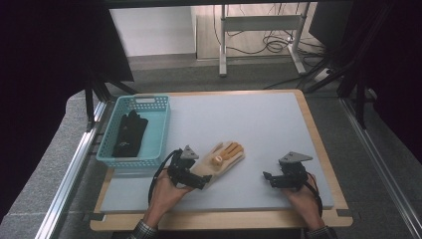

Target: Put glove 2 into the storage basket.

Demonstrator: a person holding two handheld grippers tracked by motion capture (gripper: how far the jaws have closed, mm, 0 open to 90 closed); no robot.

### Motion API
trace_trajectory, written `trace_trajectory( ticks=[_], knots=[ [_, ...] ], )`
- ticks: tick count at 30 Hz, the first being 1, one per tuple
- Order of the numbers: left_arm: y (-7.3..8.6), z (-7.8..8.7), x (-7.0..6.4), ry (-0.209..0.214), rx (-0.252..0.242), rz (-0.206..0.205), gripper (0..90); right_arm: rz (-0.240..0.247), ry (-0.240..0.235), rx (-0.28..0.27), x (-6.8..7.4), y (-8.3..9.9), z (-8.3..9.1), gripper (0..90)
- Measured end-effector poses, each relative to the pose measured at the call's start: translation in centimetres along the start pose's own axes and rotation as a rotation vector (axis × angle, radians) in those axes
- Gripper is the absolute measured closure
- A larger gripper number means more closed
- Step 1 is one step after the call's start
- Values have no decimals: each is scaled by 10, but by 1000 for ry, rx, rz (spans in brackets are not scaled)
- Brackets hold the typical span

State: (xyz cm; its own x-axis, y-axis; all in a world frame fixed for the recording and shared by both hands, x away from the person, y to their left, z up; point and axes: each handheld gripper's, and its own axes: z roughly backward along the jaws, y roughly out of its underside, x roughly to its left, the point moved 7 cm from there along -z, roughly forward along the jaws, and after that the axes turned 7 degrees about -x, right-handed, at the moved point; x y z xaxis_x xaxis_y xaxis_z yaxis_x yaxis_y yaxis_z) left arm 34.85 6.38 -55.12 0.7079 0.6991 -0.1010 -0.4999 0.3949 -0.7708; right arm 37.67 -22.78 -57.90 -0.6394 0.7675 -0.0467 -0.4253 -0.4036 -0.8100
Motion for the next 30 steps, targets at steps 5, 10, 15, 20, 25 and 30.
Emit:
trace_trajectory(
  ticks=[5, 10, 15, 20, 25, 30],
  knots=[
    [-13, -20, 0, -5, 29, -8, 34, 1, 0, 0, 0, 0, 0, 195],
    [-17, -43, -2, -6, 80, -17, 29, 0, 0, 0, 0, 0, 0, 195],
    [-14, -59, -2, -34, 130, -48, 36, 0, -1, 0, 0, 0, 0, 194],
    [-12, -66, -5, -26, 157, -65, 147, 0, -1, 0, 0, 0, 0, 194],
    [-14, -63, -10, -20, 158, -74, 368, 1, 0, 0, 0, 0, 0, 195],
    [-15, -61, -10, -19, 161, -68, 563, 1, 0, 1, 0, 0, 0, 195]
  ],
)
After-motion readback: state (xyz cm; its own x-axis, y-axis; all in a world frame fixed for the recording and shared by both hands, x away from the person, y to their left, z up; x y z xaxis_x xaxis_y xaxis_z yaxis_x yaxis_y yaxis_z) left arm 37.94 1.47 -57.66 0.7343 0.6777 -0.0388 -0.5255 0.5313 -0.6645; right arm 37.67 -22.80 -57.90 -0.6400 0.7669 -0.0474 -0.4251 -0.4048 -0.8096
